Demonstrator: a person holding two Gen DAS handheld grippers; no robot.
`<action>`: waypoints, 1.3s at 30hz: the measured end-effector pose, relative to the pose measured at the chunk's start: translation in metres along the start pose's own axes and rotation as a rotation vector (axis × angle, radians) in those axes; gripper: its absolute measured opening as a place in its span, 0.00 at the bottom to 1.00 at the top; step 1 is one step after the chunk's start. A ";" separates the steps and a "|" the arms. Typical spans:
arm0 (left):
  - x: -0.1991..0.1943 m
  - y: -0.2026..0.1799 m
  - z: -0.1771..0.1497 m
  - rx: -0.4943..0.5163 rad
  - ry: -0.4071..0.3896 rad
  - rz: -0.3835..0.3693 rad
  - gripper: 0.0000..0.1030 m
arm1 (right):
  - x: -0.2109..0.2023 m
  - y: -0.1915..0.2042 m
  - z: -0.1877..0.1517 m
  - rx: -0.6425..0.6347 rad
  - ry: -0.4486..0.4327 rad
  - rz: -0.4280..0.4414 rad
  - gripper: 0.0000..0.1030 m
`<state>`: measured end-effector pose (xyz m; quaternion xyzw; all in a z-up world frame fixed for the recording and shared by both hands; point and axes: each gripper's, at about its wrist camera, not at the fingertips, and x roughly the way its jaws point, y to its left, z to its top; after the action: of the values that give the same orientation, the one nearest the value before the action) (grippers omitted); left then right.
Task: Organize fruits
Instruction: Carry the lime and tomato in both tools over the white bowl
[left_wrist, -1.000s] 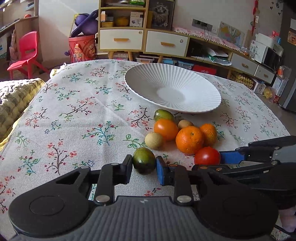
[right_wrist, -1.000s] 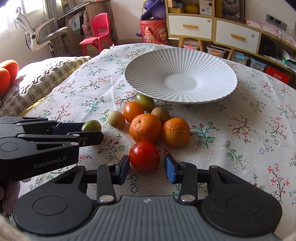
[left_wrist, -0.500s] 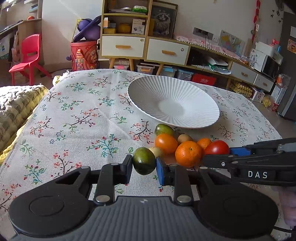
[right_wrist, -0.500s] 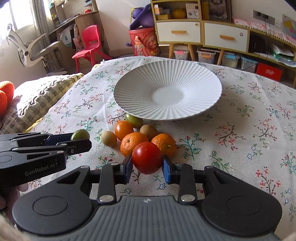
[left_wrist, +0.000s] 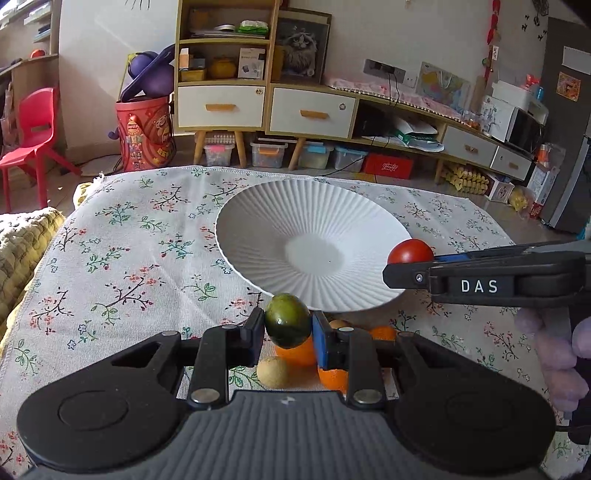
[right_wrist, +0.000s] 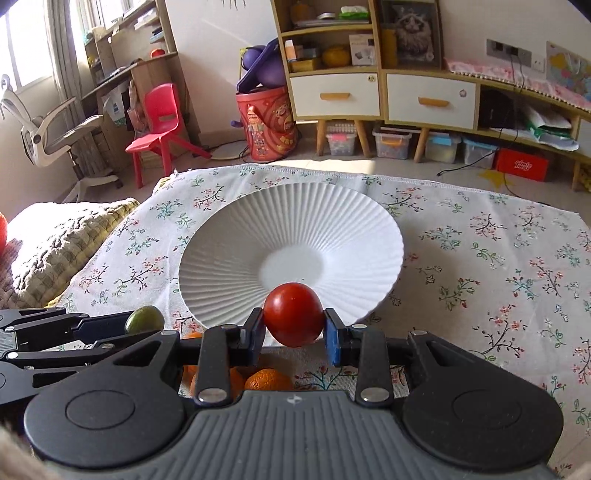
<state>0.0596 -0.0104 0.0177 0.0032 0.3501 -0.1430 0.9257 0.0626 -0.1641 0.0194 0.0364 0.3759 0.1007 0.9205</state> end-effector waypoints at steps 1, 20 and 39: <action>0.003 -0.001 0.003 0.006 0.000 -0.004 0.11 | 0.002 -0.002 0.001 -0.005 -0.001 -0.003 0.29; 0.077 -0.009 0.031 0.136 0.008 -0.003 0.11 | 0.036 -0.031 0.024 -0.002 0.029 0.040 0.30; 0.068 -0.009 0.029 0.134 -0.026 0.004 0.26 | 0.033 -0.028 0.028 -0.023 0.029 0.042 0.35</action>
<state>0.1248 -0.0395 -0.0035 0.0641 0.3275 -0.1642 0.9283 0.1091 -0.1838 0.0128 0.0324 0.3871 0.1246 0.9130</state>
